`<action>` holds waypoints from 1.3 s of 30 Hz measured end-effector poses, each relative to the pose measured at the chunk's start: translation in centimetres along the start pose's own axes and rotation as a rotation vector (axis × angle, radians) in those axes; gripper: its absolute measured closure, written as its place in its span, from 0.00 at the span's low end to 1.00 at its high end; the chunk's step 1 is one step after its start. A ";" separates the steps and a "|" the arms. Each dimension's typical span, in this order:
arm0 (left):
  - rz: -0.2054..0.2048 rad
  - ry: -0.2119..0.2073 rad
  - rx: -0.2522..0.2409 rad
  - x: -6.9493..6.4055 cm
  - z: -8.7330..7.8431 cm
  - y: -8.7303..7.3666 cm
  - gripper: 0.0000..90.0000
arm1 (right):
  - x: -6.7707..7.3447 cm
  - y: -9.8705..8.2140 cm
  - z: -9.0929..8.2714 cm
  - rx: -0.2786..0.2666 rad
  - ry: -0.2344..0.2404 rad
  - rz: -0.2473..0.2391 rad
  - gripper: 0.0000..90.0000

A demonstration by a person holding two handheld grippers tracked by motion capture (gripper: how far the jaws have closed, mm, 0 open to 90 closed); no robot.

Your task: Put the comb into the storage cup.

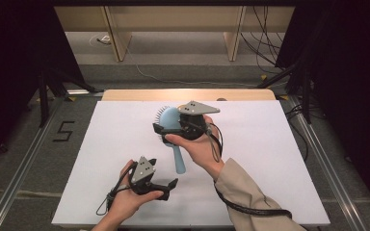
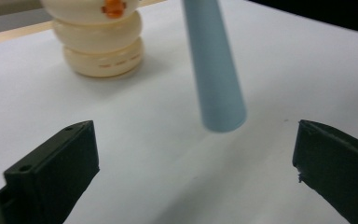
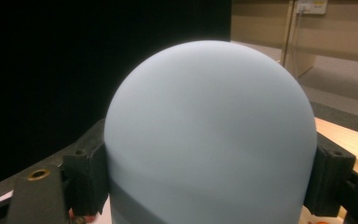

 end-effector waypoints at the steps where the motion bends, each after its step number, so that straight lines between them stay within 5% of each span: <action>1: 0.002 0.014 0.000 0.3 -0.1 0.0 0.00 | -0.1 0.0 -0.1 -0.006 -0.004 -0.002 0.23; 14: -0.016 0.070 -0.022 3.3 -2.0 -1.0 0.00 | -1.9 0.3 -1.3 -0.019 -0.056 -0.018 0.23; 39: -0.027 0.093 -0.025 4.9 -3.2 -2.0 0.01 | -4.2 1.0 -2.7 -0.063 -0.131 -0.033 0.23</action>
Point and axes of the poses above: each handheld gripper's, and its own axes: z roughly forward along the jaws, y roughly out of its top, x roughly to its left, the point moved 3 cm from there along z, roughly forward along the jaws, and after that the axes turned 10 degrees about y, right-handed, at the moved point
